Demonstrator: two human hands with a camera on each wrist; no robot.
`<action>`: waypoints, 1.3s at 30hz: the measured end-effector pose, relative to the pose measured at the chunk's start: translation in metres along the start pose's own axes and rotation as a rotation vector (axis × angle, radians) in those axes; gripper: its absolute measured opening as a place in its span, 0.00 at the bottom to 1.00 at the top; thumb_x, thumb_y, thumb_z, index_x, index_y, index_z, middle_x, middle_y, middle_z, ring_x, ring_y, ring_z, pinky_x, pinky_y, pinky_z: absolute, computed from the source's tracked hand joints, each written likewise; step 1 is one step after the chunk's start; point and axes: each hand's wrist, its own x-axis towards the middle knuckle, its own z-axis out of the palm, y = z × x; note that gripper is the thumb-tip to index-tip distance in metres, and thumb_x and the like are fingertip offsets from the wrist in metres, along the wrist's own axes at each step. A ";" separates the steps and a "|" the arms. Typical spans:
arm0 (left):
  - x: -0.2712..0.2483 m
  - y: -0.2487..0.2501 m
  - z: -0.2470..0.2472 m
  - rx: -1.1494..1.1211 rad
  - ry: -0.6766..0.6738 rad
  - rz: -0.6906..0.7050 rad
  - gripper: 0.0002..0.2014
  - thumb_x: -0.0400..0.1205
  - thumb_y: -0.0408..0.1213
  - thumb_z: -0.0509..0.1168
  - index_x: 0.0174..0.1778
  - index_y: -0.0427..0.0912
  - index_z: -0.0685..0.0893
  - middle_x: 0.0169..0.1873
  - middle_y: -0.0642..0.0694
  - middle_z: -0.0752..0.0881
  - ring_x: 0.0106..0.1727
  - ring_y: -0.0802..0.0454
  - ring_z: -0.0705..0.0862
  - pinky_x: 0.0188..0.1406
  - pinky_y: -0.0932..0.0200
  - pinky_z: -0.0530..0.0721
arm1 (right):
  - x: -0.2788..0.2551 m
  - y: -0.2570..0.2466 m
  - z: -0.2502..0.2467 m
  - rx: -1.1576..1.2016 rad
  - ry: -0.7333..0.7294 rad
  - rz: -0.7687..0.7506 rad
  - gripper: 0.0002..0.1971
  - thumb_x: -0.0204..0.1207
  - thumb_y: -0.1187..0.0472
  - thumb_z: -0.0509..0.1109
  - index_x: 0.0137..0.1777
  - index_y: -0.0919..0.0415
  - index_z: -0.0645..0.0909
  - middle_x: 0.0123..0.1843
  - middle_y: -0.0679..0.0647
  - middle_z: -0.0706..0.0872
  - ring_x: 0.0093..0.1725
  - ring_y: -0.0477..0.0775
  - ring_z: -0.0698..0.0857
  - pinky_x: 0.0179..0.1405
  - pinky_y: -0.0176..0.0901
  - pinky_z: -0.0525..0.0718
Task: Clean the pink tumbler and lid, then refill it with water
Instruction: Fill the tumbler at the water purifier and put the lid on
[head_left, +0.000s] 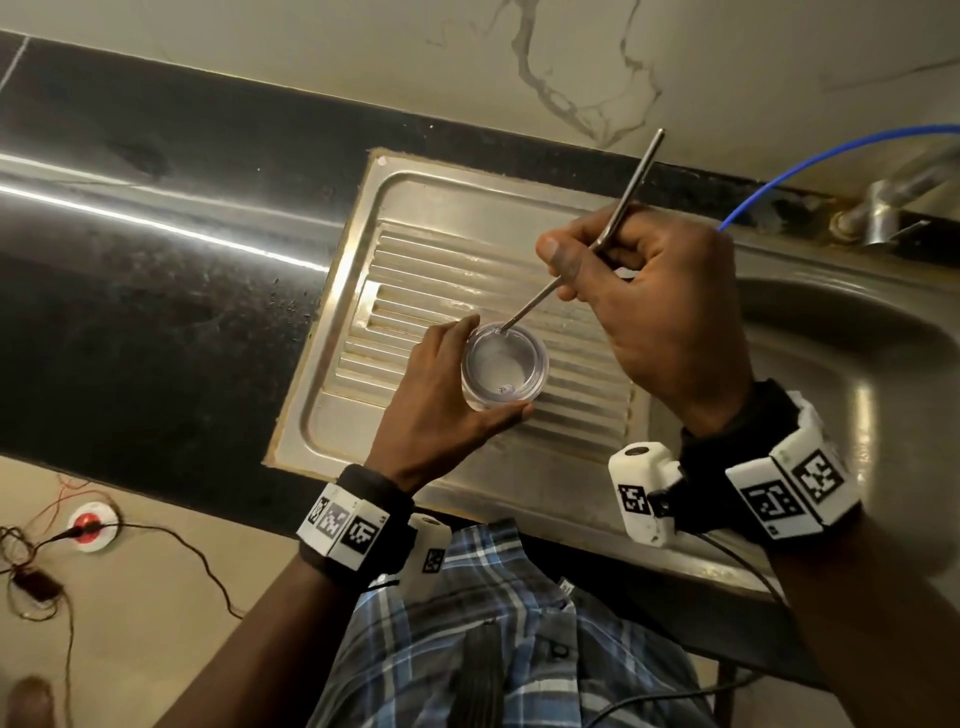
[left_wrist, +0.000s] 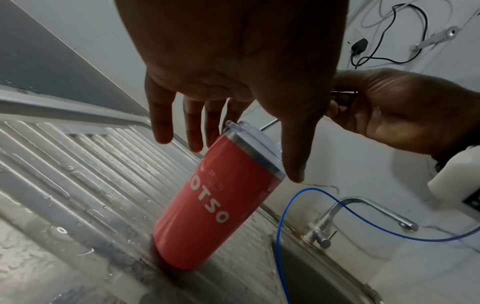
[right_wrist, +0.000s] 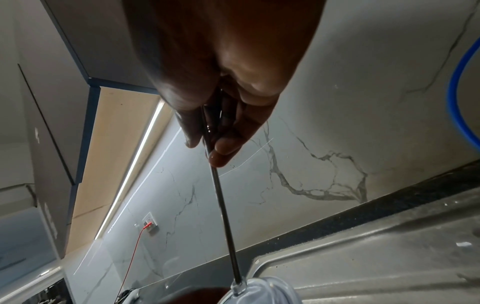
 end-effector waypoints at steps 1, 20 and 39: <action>0.000 -0.001 0.001 -0.004 0.003 0.003 0.54 0.71 0.65 0.82 0.88 0.43 0.68 0.79 0.48 0.76 0.78 0.52 0.76 0.76 0.59 0.75 | 0.000 0.000 0.001 0.001 -0.005 -0.003 0.11 0.84 0.52 0.75 0.53 0.61 0.91 0.41 0.49 0.92 0.40 0.45 0.92 0.48 0.41 0.91; -0.004 -0.003 0.002 -0.114 0.006 0.044 0.55 0.73 0.61 0.82 0.91 0.44 0.64 0.78 0.54 0.74 0.77 0.61 0.74 0.72 0.80 0.69 | -0.031 0.044 0.065 -0.264 -0.293 0.191 0.28 0.82 0.36 0.70 0.74 0.53 0.82 0.71 0.49 0.77 0.73 0.49 0.73 0.59 0.40 0.75; 0.004 -0.114 -0.086 0.388 -0.084 -0.214 0.36 0.84 0.53 0.75 0.86 0.44 0.74 0.83 0.39 0.69 0.84 0.36 0.66 0.80 0.32 0.77 | -0.082 0.045 0.092 -0.288 -0.143 0.120 0.49 0.68 0.40 0.85 0.85 0.57 0.68 0.76 0.55 0.79 0.71 0.57 0.81 0.67 0.52 0.85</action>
